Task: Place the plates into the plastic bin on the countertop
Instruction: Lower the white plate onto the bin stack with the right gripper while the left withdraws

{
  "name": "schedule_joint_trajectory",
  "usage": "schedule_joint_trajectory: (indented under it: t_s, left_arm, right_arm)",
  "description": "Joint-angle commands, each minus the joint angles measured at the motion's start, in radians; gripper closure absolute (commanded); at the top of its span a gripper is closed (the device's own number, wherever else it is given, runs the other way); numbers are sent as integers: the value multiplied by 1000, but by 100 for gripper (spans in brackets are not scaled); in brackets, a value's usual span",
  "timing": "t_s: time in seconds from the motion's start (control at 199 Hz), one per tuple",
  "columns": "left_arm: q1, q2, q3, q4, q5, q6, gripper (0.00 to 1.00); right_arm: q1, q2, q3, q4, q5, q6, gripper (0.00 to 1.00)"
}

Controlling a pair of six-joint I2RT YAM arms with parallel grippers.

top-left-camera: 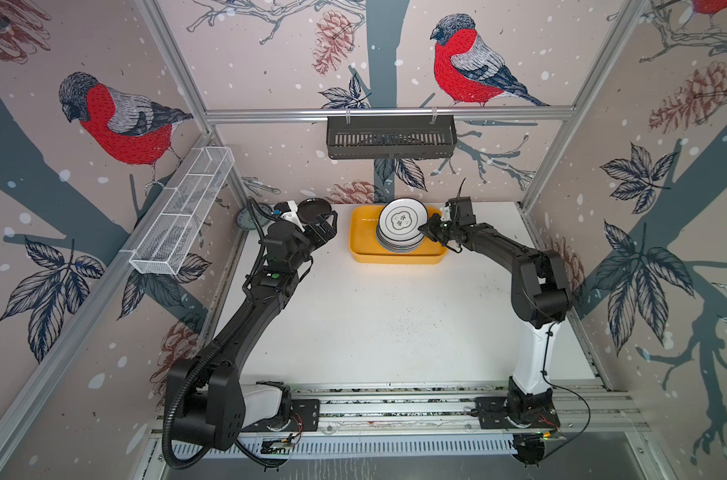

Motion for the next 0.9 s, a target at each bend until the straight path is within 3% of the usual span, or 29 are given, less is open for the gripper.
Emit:
schedule_joint_trajectory:
  t_s: [0.0,0.608,0.9]
  left_arm:
    - [1,9,7,81,-24,30,4]
    - [50,16,-16,108,18,-7,4]
    - [53,-38,-48,83,-7,-4,4]
  right_arm:
    - [2,31,44,1,19,15,96]
    - [3,113,87,-29,6,41,90]
    - [12,128,111,-90,33,11,76]
